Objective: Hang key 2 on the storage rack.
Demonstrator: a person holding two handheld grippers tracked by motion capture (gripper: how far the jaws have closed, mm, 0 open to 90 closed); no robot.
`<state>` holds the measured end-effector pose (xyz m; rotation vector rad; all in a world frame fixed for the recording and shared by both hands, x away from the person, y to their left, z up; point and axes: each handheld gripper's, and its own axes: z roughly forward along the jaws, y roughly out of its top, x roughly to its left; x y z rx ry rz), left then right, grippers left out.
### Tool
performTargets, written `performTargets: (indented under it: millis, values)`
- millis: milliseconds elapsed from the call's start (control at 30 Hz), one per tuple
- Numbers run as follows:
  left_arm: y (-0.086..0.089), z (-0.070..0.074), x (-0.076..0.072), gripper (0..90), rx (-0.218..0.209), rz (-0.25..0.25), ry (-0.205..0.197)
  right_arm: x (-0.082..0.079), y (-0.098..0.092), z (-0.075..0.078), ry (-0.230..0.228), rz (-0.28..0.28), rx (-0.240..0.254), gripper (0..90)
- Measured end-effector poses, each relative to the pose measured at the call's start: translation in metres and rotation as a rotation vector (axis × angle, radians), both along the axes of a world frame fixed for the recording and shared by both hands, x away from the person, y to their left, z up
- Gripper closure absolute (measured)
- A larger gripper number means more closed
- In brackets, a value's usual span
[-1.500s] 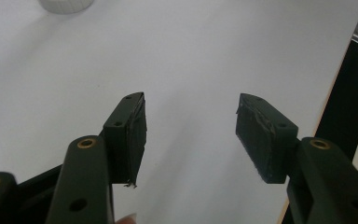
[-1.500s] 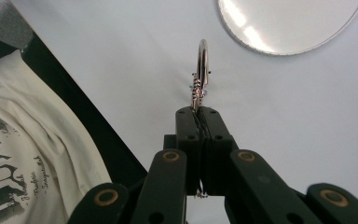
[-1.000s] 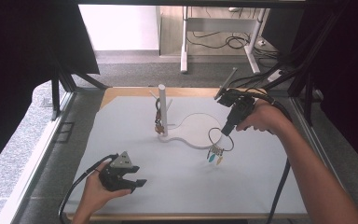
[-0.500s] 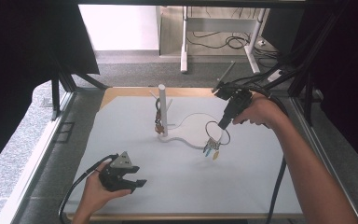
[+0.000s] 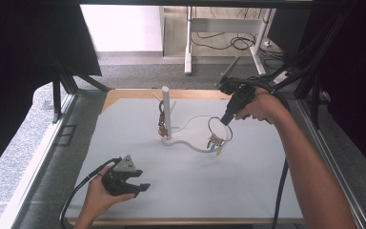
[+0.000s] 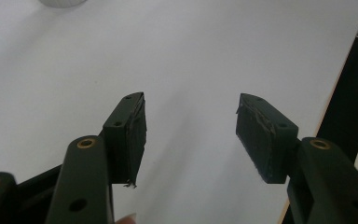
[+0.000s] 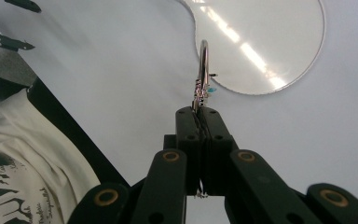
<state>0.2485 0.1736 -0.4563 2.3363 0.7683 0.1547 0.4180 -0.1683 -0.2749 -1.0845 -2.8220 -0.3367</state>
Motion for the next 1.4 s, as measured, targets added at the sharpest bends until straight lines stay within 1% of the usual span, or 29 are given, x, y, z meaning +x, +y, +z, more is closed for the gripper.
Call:
performTargets:
  millis: [67,133,167,200,333,467,633,767,900,933,1033,1067,1100,1133,1167,1200,1233,1267,1333,1367,1400]
  values:
    - [0.000,0.000,0.000,43.4,0.006,-0.003,0.001,0.002,0.001,0.000,-0.001,-0.007,0.006,87.9]
    - [0.000,0.000,0.000,43.5,0.002,0.000,0.002,0.004,0.003,0.000,-0.007,-0.013,-0.001,87.9]
    - [0.000,0.000,0.000,43.5,0.000,0.001,0.002,0.006,0.003,0.001,-0.007,-0.008,0.000,87.9]
    - [0.000,0.000,0.000,43.4,0.000,0.001,0.002,0.006,0.005,0.001,-0.006,-0.018,0.009,87.9]
    - [0.000,-0.001,0.000,43.4,0.006,-0.008,0.006,0.011,0.009,0.002,-0.007,-0.013,0.017,87.9]
    - [-0.001,-0.001,0.000,43.4,0.003,-0.007,0.008,0.017,0.013,0.002,-0.009,-0.009,0.002,87.9]
    - [-0.001,-0.001,0.000,43.4,0.001,-0.006,0.010,0.023,0.019,0.004,-0.010,-0.014,-0.002,88.0]
    - [-0.001,-0.001,0.000,43.4,0.001,-0.005,0.010,0.029,0.021,0.004,-0.006,-0.024,0.006,88.0]
    - [0.000,0.000,0.000,43.4,0.007,-0.013,0.010,0.035,0.025,0.005,-0.013,-0.029,0.001,88.0]
    - [0.000,0.000,0.000,43.4,0.006,-0.013,0.010,0.036,0.025,0.005,-0.010,-0.031,0.008,88.0]
    - [0.000,0.000,0.000,43.4,0.000,-0.013,0.011,0.040,0.028,0.006,-0.015,-0.036,-0.001,88.0]
    - [0.000,0.000,0.000,43.4,0.001,-0.014,0.010,0.041,0.029,0.006,-0.014,-0.036,0.007,88.0]
    - [0.000,-0.001,0.000,43.4,-0.004,-0.012,0.009,0.042,0.030,0.006,-0.018,-0.036,-0.001,88.0]
    - [0.000,0.000,0.000,43.4,-0.004,-0.011,0.009,0.043,0.031,0.006,-0.017,-0.037,0.008,88.0]
    - [0.000,0.000,0.000,43.4,-0.003,-0.013,0.009,0.045,0.032,0.007,-0.020,-0.037,0.003,88.0]
    - [0.000,0.000,0.000,43.4,-0.005,-0.013,0.008,0.046,0.033,0.007,-0.020,-0.038,0.010,88.0]
    - [0.001,0.000,0.000,43.4,-0.006,-0.013,0.008,0.047,0.034,0.008,-0.021,-0.037,0.001,88.0]
    - [0.001,0.000,0.000,43.4,-0.006,-0.013,0.006,0.048,0.036,0.007,-0.019,-0.032,0.004,88.0]
    - [0.001,0.000,0.000,43.4,-0.004,-0.014,0.005,0.049,0.039,0.007,-0.025,-0.021,-0.009,88.0]
    - [0.001,0.000,-0.001,43.4,-0.007,-0.012,0.006,0.050,0.041,0.007,-0.022,-0.015,-0.003,88.0]
    - [0.001,0.000,-0.001,43.4,-0.010,-0.010,0.008,0.051,0.043,0.007,-0.028,-0.011,-0.011,88.0]
